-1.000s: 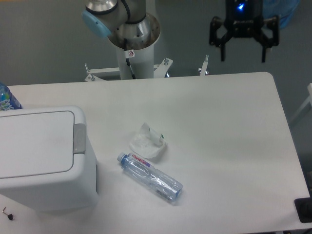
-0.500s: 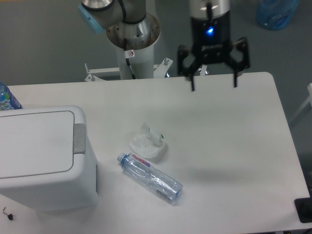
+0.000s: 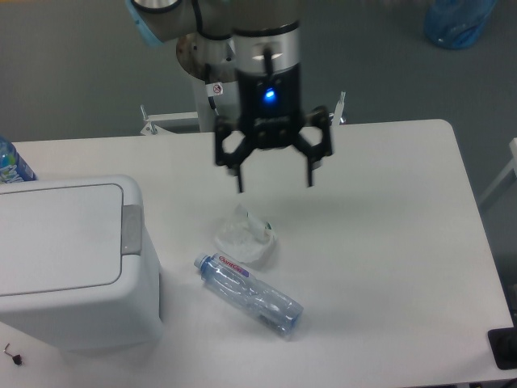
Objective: Open the trash can
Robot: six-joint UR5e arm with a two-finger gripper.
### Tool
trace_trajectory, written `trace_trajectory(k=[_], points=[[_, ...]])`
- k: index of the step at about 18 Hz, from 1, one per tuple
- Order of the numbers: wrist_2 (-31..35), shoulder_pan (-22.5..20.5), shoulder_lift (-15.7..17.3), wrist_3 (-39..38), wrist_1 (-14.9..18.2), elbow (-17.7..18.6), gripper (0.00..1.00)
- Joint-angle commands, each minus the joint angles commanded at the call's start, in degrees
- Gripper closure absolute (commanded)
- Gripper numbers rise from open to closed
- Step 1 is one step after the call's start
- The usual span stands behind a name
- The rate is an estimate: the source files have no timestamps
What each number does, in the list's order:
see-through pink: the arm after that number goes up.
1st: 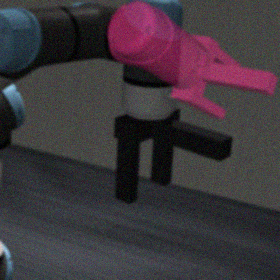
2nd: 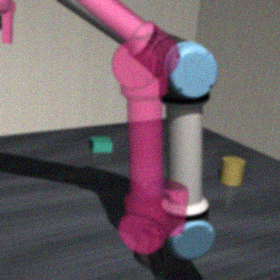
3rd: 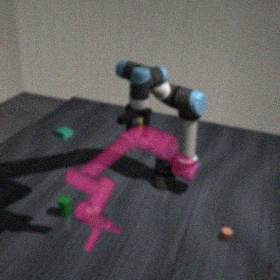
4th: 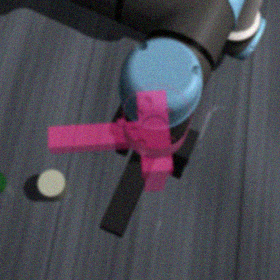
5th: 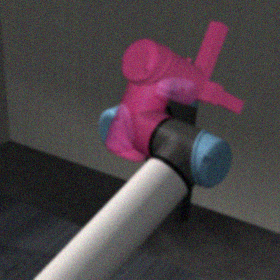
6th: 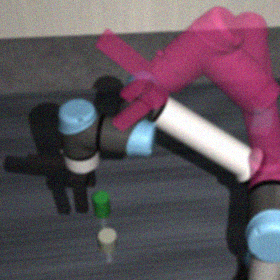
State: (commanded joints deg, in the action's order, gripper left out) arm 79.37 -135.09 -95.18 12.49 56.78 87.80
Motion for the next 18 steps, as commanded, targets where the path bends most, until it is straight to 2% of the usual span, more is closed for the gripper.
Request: trace_trajectory(k=[8, 18], points=[[-0.18, 4.92, -2.55, -1.42, -0.09, 0.09, 0.00], [-0.18, 6.86, -3.34, -1.50, -0.09, 0.00, 0.00]])
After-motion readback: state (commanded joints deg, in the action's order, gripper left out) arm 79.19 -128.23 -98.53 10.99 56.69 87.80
